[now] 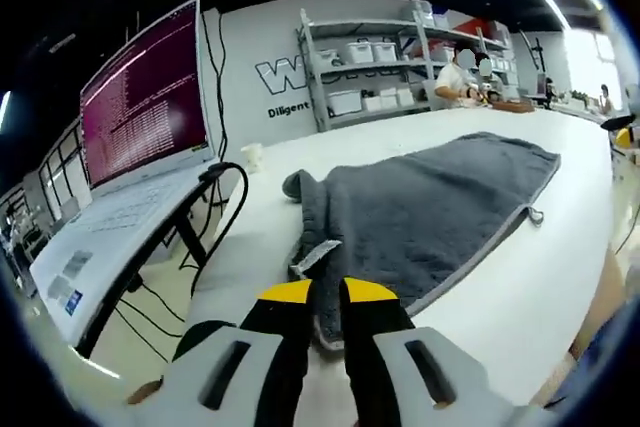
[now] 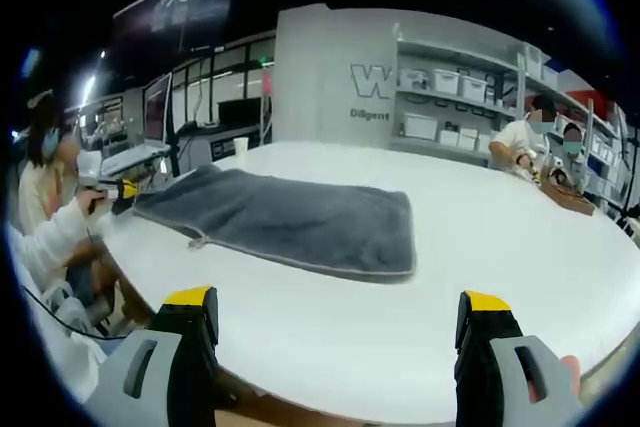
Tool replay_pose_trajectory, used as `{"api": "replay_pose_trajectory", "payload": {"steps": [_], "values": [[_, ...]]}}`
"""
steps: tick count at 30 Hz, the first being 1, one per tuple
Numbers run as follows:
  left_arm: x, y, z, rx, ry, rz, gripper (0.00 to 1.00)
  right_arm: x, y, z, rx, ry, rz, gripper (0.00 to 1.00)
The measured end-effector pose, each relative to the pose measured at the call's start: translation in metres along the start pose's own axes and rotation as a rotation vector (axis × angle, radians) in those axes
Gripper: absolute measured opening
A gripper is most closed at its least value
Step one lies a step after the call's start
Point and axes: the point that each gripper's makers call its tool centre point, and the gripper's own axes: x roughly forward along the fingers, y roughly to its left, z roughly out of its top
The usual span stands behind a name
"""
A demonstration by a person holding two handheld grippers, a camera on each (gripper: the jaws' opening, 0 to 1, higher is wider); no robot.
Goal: Open the folded towel by lifting each exposed corner and separating the folded layers until the towel lies flat within the target outline without major curled edges
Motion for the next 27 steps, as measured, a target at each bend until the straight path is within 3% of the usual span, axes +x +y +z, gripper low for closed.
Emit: {"api": "replay_pose_trajectory", "payload": {"steps": [7,13,16,20,25,27], "values": [[-0.018,-0.012,0.019,-0.146,-0.136,-0.055,0.24,0.002,-0.011,-0.004,0.003,0.019,-0.061,0.99],[-0.025,-0.047,0.041,-0.144,-0.173,-0.169,0.37,0.010,0.000,-0.004,-0.027,0.032,-0.034,0.99],[-0.030,-0.057,0.049,-0.156,-0.173,-0.199,0.43,0.018,0.004,-0.002,-0.041,0.045,-0.025,0.99],[-0.037,-0.072,0.059,-0.142,-0.217,-0.226,0.55,0.033,0.006,0.004,-0.060,0.048,0.011,0.99],[-0.037,-0.090,0.060,-0.143,-0.207,-0.291,0.70,0.051,0.006,0.001,-0.141,0.105,0.033,0.99],[-0.037,-0.101,0.053,-0.095,-0.152,-0.341,0.74,0.058,0.007,-0.003,-0.157,0.128,0.055,0.99]]}}
